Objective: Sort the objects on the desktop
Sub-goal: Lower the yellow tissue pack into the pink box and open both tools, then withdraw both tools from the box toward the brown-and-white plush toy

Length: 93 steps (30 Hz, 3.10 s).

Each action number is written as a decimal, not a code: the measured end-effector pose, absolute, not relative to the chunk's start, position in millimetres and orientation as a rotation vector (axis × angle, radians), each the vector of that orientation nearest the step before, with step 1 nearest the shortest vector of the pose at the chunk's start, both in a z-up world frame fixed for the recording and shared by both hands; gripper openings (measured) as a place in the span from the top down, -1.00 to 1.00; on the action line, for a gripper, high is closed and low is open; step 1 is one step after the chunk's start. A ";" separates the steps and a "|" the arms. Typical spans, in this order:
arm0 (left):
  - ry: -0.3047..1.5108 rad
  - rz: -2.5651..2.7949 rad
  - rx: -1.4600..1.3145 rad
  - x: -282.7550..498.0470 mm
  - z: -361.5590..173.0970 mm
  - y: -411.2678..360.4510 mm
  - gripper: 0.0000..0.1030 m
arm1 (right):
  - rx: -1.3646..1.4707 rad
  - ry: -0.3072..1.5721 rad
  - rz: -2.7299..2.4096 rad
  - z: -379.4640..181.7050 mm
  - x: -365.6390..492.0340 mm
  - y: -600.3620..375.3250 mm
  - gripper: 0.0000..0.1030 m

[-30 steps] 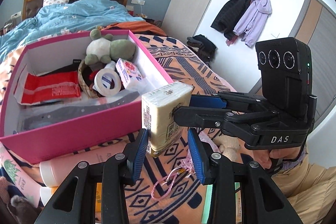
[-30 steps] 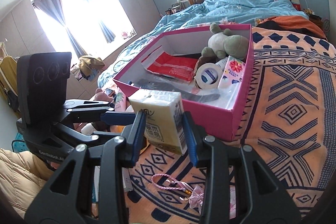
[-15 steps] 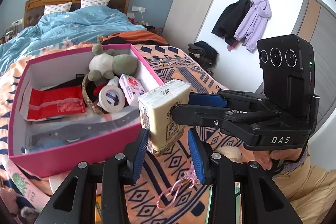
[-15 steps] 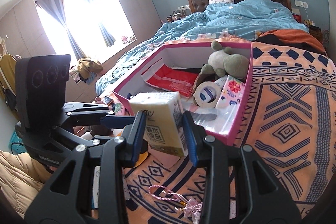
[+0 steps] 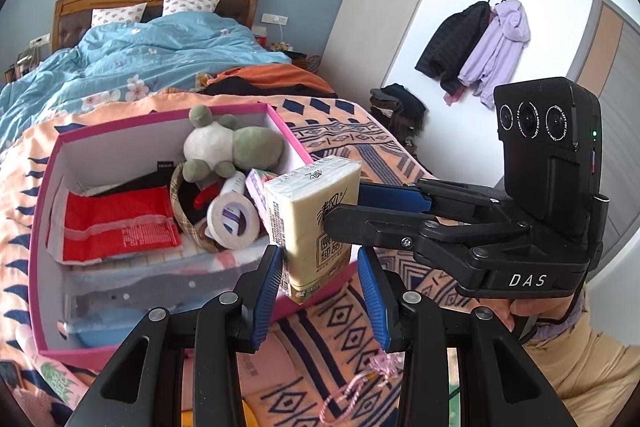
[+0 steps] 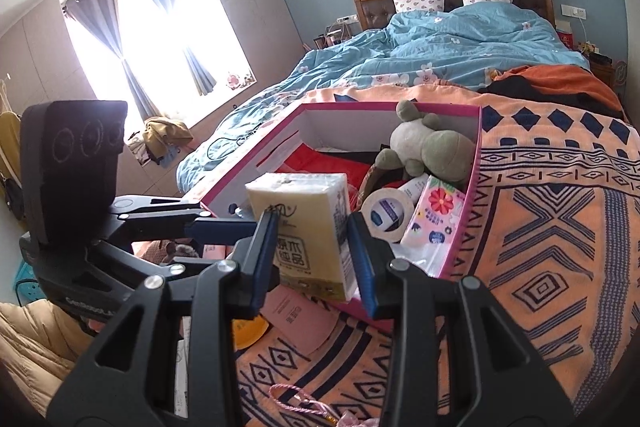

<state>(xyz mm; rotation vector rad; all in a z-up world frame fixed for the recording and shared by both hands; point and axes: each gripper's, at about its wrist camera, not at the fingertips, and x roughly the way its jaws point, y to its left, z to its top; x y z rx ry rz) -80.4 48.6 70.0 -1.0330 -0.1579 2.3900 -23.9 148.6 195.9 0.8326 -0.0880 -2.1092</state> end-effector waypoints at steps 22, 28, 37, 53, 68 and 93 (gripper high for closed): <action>-0.243 2.388 -1.221 -152.9 30.5 35.6 0.25 | 0.964 -0.160 -2.062 166.3 -91.6 131.8 0.23; -0.275 2.369 -1.273 -167.6 21.7 33.2 0.25 | 1.010 -0.193 -2.059 155.3 -106.4 131.2 0.24; -0.293 2.372 -1.320 -182.3 11.0 34.8 0.25 | 1.034 -0.188 -2.106 148.3 -120.8 130.0 0.26; -0.267 2.409 -1.306 -180.9 6.4 39.2 0.17 | 1.008 -0.166 -2.153 148.6 -110.6 134.9 0.26; -0.154 2.610 -1.021 -95.6 47.0 13.2 -0.39 | 0.920 -0.183 -2.120 162.5 -65.8 144.1 0.25; -0.221 2.842 -1.095 74.4 11.7 -111.6 -0.40 | 1.027 -0.081 -1.828 125.6 52.6 120.9 0.07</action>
